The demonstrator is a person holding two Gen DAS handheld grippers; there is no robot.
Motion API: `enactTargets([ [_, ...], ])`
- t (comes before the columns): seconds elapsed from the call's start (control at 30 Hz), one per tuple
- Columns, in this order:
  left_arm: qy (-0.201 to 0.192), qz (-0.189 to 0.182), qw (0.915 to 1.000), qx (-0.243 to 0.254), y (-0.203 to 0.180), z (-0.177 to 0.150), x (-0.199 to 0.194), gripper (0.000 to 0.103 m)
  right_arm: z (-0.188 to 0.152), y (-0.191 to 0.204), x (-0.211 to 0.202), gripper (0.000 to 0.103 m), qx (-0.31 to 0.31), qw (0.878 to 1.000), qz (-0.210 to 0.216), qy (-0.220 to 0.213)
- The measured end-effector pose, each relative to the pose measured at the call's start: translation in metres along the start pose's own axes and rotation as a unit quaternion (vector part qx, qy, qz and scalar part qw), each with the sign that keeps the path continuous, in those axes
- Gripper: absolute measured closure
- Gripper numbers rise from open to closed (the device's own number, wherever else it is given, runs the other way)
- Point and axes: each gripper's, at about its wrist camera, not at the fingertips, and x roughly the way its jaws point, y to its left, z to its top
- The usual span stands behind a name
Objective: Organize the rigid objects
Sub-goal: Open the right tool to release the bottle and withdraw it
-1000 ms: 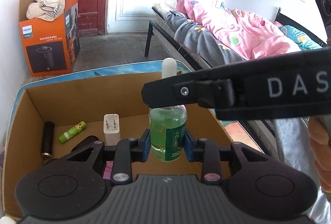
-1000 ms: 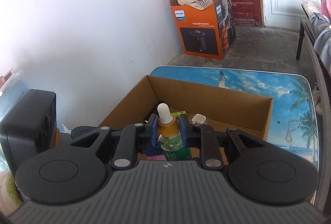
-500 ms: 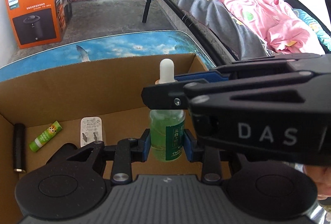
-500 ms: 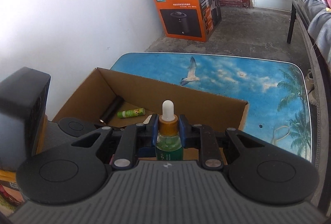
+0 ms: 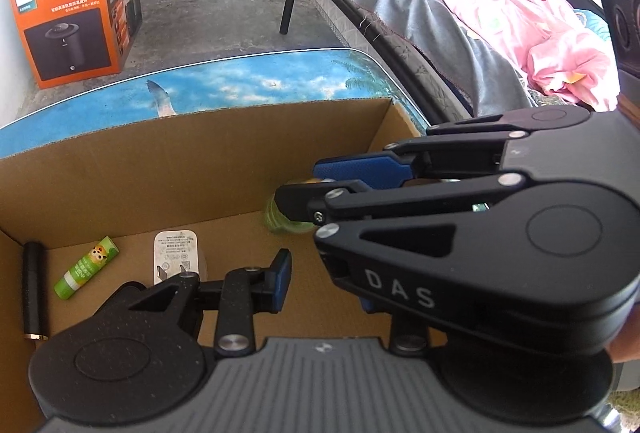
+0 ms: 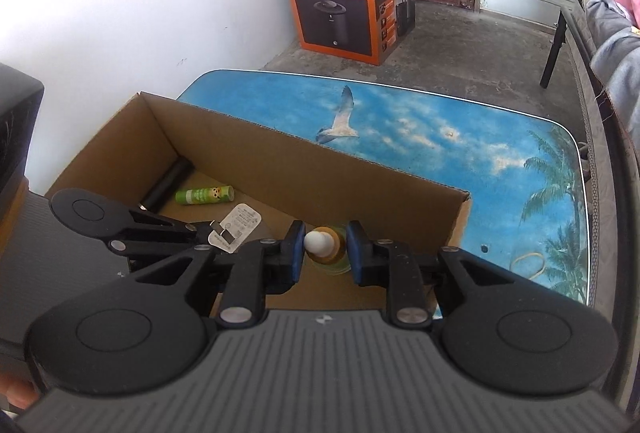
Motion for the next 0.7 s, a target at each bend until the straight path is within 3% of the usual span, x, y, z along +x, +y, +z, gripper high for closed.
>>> enactTargets([
  [0.13, -0.005, 0.002, 1.0000, 0.000, -0.001, -0.001, -0.005, 0.067, 0.001, 0.001, 0.000, 0.081, -0.006, 1.000, -0.013, 0.004],
  [0.3, -0.026, 0.001, 0.9997, -0.006, -0.001, -0.004, -0.025, 0.056, 0.001, -0.006, -0.014, 0.081, 0.021, 1.000, -0.009, -0.012],
  [0.5, -0.072, -0.005, 0.9974, -0.010, 0.002, -0.017, -0.076, 0.042, 0.000, -0.006, -0.056, 0.080, 0.051, 0.997, 0.001, -0.056],
  [0.7, -0.130, -0.003, 0.9914, 0.004, 0.000, -0.054, -0.145, 0.027, -0.019, 0.006, -0.120, 0.080, 0.073, 0.990, 0.030, -0.114],
])
